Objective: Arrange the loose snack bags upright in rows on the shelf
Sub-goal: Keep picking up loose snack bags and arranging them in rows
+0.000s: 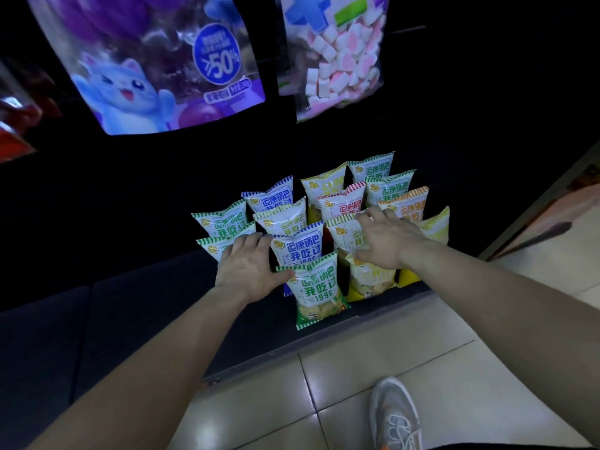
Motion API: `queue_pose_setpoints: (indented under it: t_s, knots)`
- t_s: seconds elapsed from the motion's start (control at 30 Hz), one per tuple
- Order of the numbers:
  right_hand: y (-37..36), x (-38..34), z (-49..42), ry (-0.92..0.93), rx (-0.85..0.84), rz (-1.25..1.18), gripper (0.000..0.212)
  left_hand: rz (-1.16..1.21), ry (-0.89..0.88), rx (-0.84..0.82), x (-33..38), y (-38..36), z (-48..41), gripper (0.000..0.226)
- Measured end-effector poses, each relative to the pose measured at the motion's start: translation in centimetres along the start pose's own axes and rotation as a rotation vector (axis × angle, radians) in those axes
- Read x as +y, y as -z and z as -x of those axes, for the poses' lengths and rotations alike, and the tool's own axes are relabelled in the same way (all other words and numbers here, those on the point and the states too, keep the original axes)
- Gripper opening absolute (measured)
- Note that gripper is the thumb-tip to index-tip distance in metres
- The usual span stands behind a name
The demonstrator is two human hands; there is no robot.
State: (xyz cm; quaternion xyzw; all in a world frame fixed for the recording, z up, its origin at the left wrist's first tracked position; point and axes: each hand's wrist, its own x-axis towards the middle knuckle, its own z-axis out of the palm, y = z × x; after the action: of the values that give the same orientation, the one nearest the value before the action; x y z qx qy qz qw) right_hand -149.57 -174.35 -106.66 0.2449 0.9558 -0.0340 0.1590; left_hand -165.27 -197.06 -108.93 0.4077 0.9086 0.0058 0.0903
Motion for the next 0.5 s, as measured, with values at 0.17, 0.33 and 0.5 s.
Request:
queue_pose_setpoints:
  t_s: [0.17,0.33,0.5]
  knots:
    - [-0.3,-1.2,-5.4,-0.007,0.104,-0.106,0.073,0.041,0.006,0.050,-1.5,-0.2,-3.9,0.078]
    - [-0.6,-1.1,-11.6,-0.057,0.174,-0.176,0.065,0.050,0.010,0.125,-2.1,-1.1,-10.3,0.067]
    - [-1.3,-0.9,-15.3,-0.163,0.161,-0.180,0.074,0.026,0.007,0.129,-1.7,-2.6,-15.2,0.071]
